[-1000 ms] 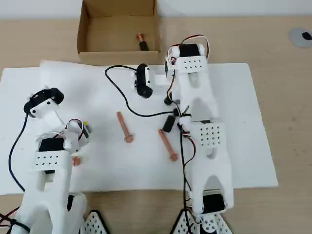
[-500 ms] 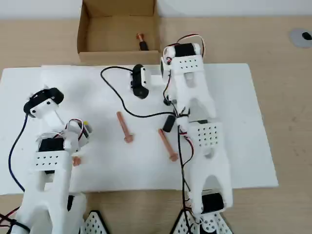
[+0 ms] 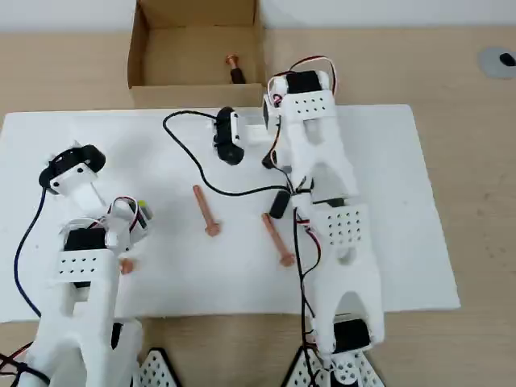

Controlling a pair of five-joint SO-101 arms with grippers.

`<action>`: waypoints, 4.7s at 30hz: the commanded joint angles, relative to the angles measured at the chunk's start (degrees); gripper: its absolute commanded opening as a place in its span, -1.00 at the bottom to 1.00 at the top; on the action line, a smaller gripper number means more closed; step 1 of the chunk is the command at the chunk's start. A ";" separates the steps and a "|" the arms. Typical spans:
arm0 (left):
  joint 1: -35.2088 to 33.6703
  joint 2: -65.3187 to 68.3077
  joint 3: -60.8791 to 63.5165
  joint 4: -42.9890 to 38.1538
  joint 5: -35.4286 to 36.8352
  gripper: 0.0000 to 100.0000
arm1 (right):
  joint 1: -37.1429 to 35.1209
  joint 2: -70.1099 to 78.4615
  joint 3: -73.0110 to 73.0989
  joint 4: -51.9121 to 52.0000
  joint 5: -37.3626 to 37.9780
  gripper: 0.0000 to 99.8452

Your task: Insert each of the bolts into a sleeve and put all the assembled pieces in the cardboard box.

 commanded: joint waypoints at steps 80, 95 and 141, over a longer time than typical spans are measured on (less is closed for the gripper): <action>-0.53 -0.13 -5.63 5.89 -7.03 -0.67 | 4.00 -20.44 16.48 0.88 -43.60 -0.46; -7.82 0.40 -2.29 6.86 -1.05 -0.67 | 5.41 -20.44 17.36 0.88 -43.25 -0.46; -12.13 0.40 -4.22 -11.34 -18.11 -0.59 | 6.90 -25.89 20.88 0.88 -40.26 -0.46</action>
